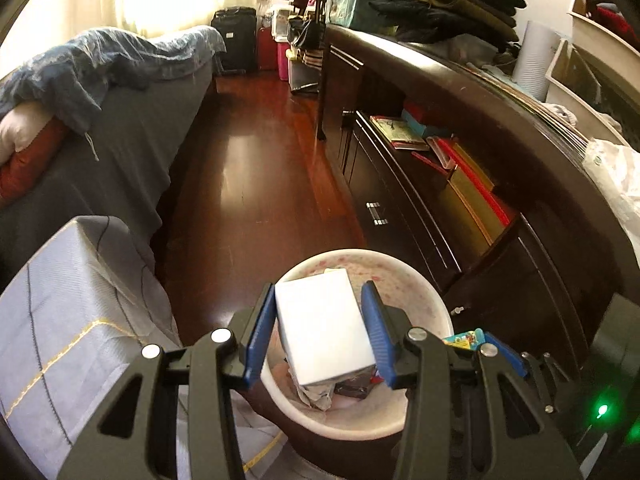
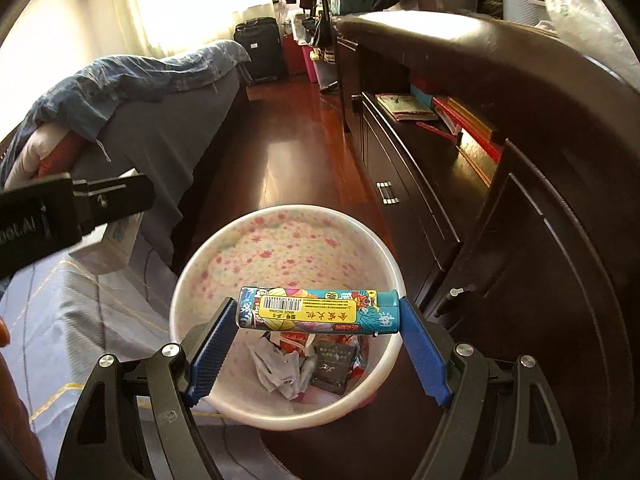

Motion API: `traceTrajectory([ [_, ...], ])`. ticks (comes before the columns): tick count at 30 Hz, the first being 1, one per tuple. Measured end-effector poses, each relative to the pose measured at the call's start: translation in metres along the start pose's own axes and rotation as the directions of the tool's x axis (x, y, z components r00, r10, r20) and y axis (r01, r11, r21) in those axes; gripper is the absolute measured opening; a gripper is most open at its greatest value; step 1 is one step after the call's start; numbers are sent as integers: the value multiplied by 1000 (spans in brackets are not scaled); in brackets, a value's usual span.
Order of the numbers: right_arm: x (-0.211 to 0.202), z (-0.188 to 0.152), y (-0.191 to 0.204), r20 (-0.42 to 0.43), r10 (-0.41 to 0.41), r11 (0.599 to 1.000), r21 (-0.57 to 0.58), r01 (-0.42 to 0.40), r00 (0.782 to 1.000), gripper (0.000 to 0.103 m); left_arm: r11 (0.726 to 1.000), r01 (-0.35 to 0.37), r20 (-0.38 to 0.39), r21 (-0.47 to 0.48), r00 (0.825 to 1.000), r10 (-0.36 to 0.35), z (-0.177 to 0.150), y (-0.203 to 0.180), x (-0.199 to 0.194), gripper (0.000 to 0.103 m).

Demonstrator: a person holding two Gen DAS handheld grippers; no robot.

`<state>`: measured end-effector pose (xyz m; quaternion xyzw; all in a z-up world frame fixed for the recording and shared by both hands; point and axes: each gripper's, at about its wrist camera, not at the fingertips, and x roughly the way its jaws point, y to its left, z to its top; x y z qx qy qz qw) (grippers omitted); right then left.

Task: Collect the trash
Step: 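Carry the card and candy bar to the wastebasket and release both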

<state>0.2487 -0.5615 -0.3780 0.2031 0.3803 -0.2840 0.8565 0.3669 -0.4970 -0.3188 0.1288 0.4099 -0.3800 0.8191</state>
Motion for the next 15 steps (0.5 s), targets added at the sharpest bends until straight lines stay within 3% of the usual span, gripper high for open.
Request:
traceTrajectory([
  [7, 21, 0, -1, -19, -28, 999, -19, 27, 999, 80, 999, 36, -37, -22, 999, -37, 6, 3, 24, 46],
  [11, 30, 2, 1, -26, -57, 997, -50, 56, 998, 80, 998, 50, -38, -32, 998, -51, 6, 3, 33, 62],
  [15, 33, 0, 2, -31, -56, 997, -53, 54, 998, 85, 998, 45, -17, -49, 999, -46, 7, 9, 31, 72],
])
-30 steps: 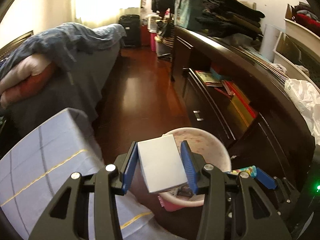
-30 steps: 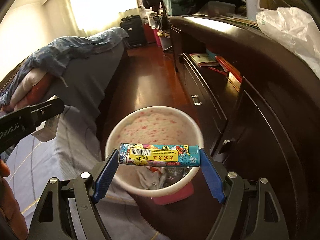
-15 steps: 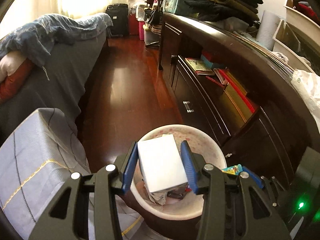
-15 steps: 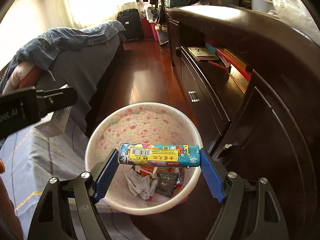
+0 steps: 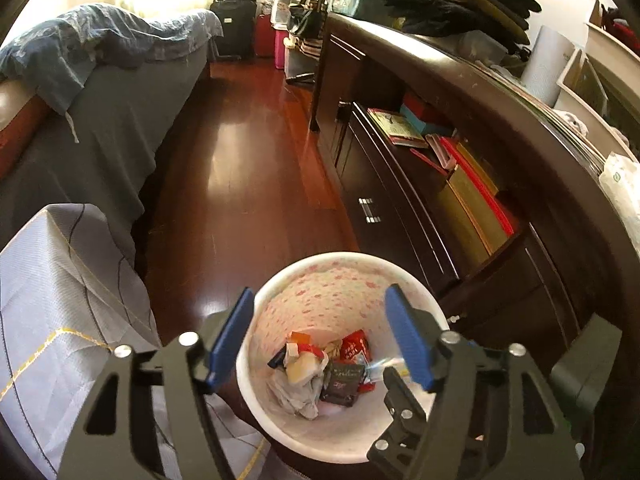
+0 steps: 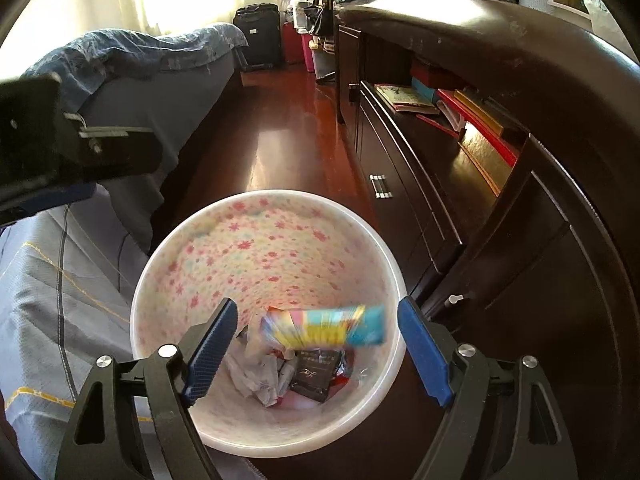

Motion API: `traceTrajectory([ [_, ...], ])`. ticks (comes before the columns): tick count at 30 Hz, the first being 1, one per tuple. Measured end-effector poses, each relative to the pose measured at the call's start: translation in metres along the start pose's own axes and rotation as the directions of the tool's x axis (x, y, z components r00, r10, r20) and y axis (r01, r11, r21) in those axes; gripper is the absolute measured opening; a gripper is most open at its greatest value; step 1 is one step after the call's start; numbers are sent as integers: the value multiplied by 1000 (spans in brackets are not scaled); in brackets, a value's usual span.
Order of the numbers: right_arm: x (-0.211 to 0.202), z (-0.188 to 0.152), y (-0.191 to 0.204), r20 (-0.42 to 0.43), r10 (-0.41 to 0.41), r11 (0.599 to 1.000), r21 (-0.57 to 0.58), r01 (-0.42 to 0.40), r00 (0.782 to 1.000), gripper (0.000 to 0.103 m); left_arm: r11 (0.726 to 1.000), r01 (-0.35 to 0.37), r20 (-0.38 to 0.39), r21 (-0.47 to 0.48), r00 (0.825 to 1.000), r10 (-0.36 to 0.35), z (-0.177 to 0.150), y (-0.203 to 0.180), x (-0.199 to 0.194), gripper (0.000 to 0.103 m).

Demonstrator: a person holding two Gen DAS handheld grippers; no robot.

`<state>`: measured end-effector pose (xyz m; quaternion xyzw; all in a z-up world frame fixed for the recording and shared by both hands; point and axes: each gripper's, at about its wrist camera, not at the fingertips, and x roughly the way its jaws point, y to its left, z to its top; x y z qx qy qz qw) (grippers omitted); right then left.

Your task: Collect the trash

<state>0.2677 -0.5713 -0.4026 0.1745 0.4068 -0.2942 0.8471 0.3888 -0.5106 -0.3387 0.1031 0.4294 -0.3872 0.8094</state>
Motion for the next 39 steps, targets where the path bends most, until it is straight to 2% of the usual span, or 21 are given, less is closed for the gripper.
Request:
traceTrajectory([
  [5, -2, 1, 2, -4, 4, 1000, 2, -4, 1000, 87, 999, -11, 26, -33, 1000, 12, 4, 8, -13, 82],
  [11, -18, 3, 7, -2, -2, 1000, -4, 2, 1000, 90, 998, -23, 58, -50, 998, 26, 7, 16, -39, 83],
  [15, -43, 6, 11, 15, 1, 1000, -18, 0, 1000, 93, 996, -57, 99, -67, 993, 63, 4, 23, -74, 83],
  [19, -81, 5, 24, 51, 22, 999, -50, -20, 998, 97, 988, -114, 156, -102, 979, 129, -7, 36, -120, 87],
  [22, -109, 2, 37, 73, 43, 997, -69, -38, 996, 99, 977, -174, 194, -122, 961, 196, -18, 45, -160, 90],
  [26, -154, -7, 65, 103, 106, 988, -120, -94, 989, 99, 952, -249, 249, -176, 925, 288, -43, 61, -224, 97],
  [29, -190, -19, 94, 128, 177, 971, -183, -152, 976, 99, 920, -312, 296, -239, 879, 375, -71, 74, -278, 100],
  [32, -228, -33, 122, 163, 253, 944, -257, -206, 954, 99, 877, -378, 314, -297, 829, 463, -99, 87, -328, 100],
  [33, -241, -38, 130, 177, 273, 935, -280, -218, 946, 99, 858, -403, 324, -318, 804, 498, -112, 92, -350, 100],
  [35, -263, -47, 144, 197, 307, 918, -318, -235, 931, 99, 831, -437, 330, -345, 772, 543, -126, 96, -375, 100],
  [36, -274, -51, 150, 203, 330, 907, -339, -250, 922, 99, 812, -456, 333, -365, 750, 571, -136, 98, -392, 100],
  [37, -283, -54, 155, 210, 350, 896, -358, -261, 913, 99, 794, -471, 338, -384, 729, 595, -146, 100, -409, 100],
  [39, -308, -61, 168, 224, 390, 876, -390, -285, 893, 99, 764, -484, 342, -425, 696, 631, -165, 100, -443, 100],
])
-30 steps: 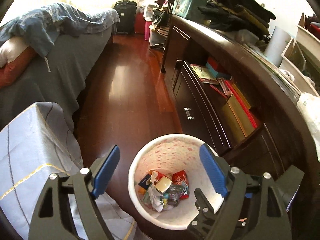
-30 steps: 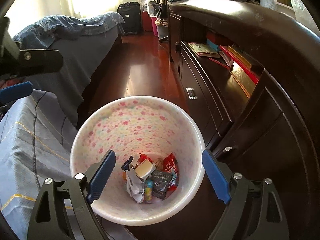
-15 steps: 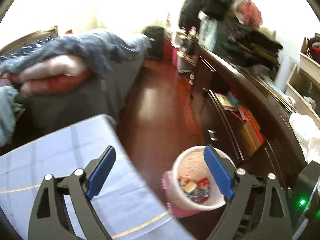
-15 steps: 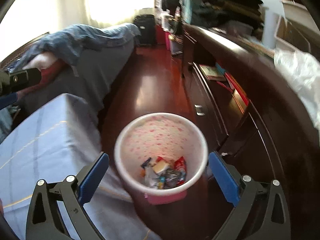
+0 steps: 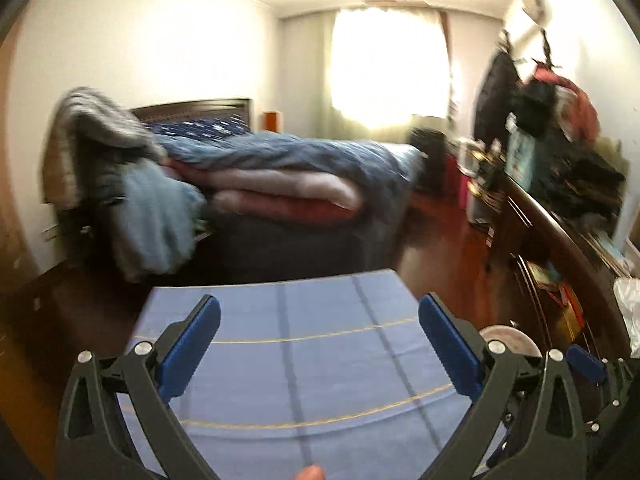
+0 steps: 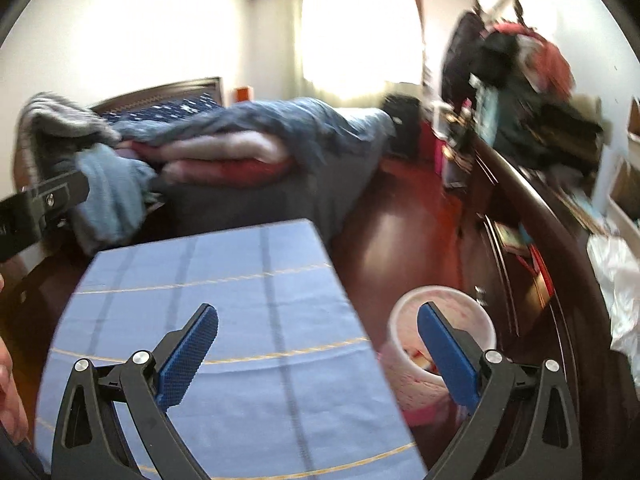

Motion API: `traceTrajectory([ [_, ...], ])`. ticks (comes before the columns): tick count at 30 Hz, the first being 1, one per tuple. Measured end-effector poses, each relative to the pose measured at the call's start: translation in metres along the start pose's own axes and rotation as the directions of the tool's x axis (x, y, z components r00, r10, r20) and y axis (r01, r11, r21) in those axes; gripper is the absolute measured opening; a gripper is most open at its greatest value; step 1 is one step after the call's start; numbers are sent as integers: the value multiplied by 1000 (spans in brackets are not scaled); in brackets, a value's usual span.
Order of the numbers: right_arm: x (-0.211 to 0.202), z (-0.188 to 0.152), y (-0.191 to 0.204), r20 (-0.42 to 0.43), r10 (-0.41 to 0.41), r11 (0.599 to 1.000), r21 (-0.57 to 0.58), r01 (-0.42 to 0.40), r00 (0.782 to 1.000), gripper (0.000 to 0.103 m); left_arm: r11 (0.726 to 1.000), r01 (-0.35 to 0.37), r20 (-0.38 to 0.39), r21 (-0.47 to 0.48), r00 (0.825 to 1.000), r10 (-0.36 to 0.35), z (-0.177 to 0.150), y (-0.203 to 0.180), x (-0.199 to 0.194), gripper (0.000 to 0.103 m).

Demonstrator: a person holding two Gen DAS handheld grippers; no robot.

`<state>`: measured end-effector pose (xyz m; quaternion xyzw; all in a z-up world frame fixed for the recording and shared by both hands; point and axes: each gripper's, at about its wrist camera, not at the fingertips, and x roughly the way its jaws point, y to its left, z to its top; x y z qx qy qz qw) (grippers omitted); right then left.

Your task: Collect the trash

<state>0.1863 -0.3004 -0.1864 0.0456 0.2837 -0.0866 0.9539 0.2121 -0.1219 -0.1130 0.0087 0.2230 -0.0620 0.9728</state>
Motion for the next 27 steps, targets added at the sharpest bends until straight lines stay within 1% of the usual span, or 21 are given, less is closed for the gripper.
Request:
traceTrajectory([
  [2, -19, 5, 17, 33, 40, 999, -30, -39, 999, 99, 999, -13, 21, -32, 1000, 13, 0, 18, -26, 100],
  [4, -42, 9, 35, 73, 75, 995, -68, -70, 995, 99, 997, -35, 54, -65, 998, 39, -1, 39, -61, 100],
  [6, -64, 10, 50, 103, 102, 991, -98, -92, 989, 99, 993, -76, 77, -87, 994, 83, -2, 55, -96, 100],
  [9, -94, 13, 67, 150, 146, 984, -122, -128, 978, 99, 986, -108, 114, -125, 986, 122, -5, 73, -135, 100],
  [13, -120, 13, 78, 197, 164, 981, -132, -139, 967, 99, 980, -115, 146, -161, 979, 139, -10, 90, -173, 100],
  [18, -138, 10, 85, 227, 165, 981, -137, -136, 960, 99, 978, -141, 174, -156, 970, 168, -14, 99, -196, 100],
  [23, -153, 14, 86, 255, 166, 981, -141, -133, 953, 100, 983, -126, 189, -131, 970, 149, -13, 92, -204, 100],
  [27, -169, 15, 83, 297, 151, 984, -133, -115, 943, 100, 985, -120, 217, -122, 965, 144, -12, 88, -213, 100],
])
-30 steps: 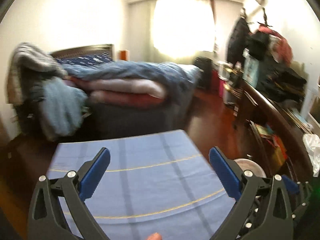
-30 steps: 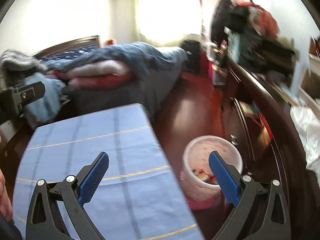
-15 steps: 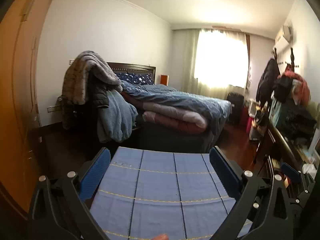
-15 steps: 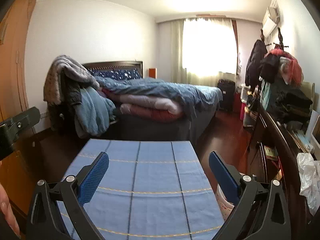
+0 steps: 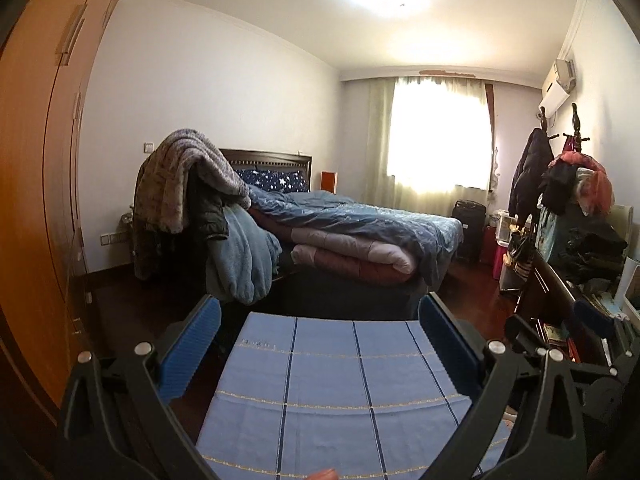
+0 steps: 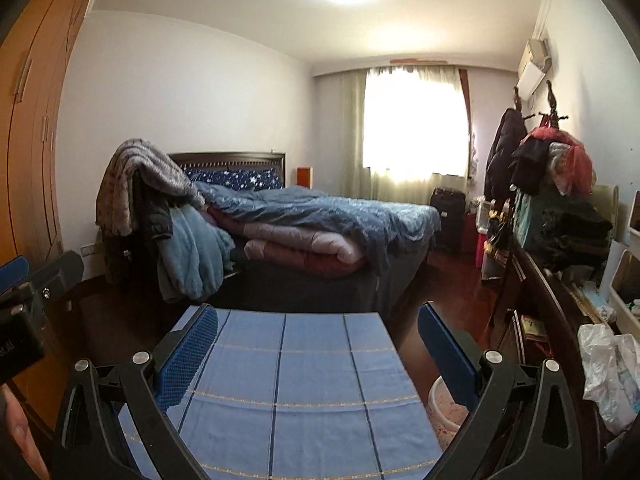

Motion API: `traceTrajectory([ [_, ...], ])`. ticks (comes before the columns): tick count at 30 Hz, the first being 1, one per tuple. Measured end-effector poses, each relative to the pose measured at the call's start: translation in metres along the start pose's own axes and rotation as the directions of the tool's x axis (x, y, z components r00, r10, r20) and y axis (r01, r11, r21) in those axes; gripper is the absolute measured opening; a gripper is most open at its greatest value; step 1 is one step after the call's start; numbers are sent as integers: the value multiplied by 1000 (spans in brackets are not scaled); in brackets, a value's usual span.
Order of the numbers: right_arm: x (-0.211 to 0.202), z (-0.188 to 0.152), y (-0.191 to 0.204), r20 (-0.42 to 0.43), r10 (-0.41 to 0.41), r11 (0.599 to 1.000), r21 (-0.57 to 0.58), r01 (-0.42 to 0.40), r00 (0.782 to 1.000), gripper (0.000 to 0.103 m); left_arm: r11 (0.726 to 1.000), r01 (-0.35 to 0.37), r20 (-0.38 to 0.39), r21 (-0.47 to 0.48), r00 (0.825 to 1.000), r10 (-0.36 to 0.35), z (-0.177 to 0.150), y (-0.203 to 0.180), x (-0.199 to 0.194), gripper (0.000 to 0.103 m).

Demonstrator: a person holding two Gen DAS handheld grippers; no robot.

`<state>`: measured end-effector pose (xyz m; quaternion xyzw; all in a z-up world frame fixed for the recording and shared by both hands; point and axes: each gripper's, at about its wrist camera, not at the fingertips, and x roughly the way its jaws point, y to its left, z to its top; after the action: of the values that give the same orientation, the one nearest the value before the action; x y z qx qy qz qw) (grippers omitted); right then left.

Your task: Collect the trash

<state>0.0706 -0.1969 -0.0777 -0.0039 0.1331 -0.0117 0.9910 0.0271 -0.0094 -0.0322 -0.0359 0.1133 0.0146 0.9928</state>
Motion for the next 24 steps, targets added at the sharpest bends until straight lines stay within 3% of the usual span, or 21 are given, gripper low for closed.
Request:
traceTrajectory([
  [13, -22, 17, -7, 58, -32, 999, 9, 31, 998, 100, 998, -54, 88, -11, 995, 54, 23, 11, -29, 100],
  [24, -30, 21, -14, 72, -37, 999, 27, 35, 997, 100, 999, -49, 83, 9, 995, 48, 28, 6, -30, 100],
])
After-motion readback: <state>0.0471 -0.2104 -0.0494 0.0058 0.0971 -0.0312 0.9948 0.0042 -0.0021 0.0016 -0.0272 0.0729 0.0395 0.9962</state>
